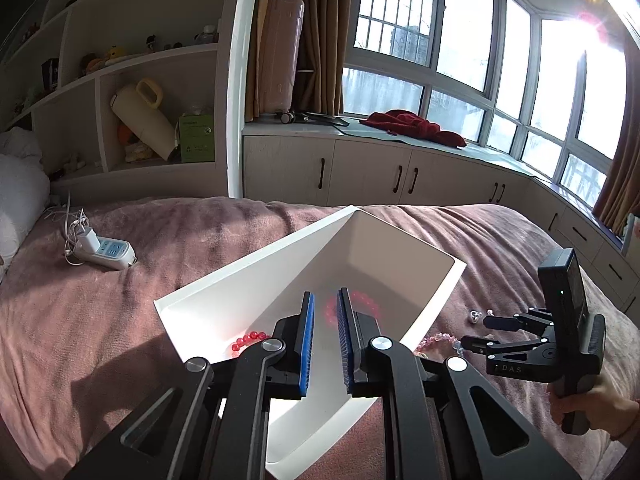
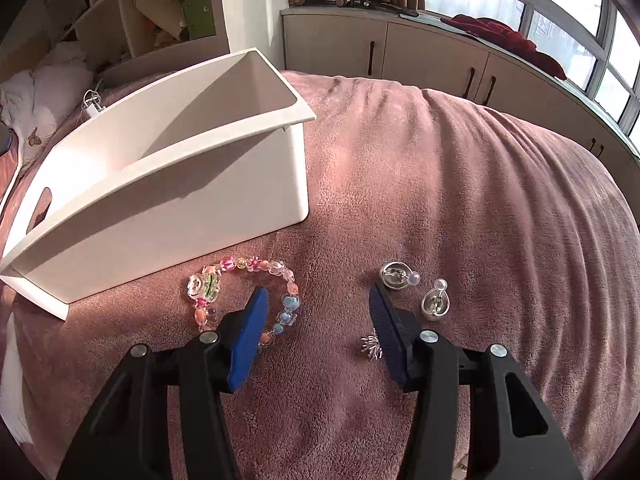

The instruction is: Organize jewelry

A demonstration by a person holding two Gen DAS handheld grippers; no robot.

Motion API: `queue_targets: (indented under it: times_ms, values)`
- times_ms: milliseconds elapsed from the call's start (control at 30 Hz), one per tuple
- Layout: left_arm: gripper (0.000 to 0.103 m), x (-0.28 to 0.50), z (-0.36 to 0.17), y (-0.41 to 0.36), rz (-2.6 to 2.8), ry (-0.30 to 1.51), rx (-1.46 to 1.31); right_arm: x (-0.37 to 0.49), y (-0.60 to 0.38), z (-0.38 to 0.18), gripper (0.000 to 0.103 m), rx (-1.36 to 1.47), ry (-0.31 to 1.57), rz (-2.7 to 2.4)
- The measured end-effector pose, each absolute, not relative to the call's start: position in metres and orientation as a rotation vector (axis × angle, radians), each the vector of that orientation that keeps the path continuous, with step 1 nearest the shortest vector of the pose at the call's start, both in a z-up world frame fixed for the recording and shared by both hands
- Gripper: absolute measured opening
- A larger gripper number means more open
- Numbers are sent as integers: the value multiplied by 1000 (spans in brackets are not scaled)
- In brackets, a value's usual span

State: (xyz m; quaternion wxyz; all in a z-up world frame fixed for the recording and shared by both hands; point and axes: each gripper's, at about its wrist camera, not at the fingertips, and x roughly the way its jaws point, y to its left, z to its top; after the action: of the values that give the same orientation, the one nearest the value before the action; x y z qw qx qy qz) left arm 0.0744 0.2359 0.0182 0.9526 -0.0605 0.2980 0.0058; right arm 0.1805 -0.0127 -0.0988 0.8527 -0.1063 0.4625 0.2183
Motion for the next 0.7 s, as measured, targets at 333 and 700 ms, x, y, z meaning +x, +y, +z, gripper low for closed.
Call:
queue_targets:
  times_ms: [333, 700]
  values:
    - [22, 76, 5, 240, 40, 624, -129, 176, 1, -125, 13, -285, 999, 484]
    - [37, 73, 5, 248, 77, 615, -138, 173, -26, -52, 10, -154, 892, 522]
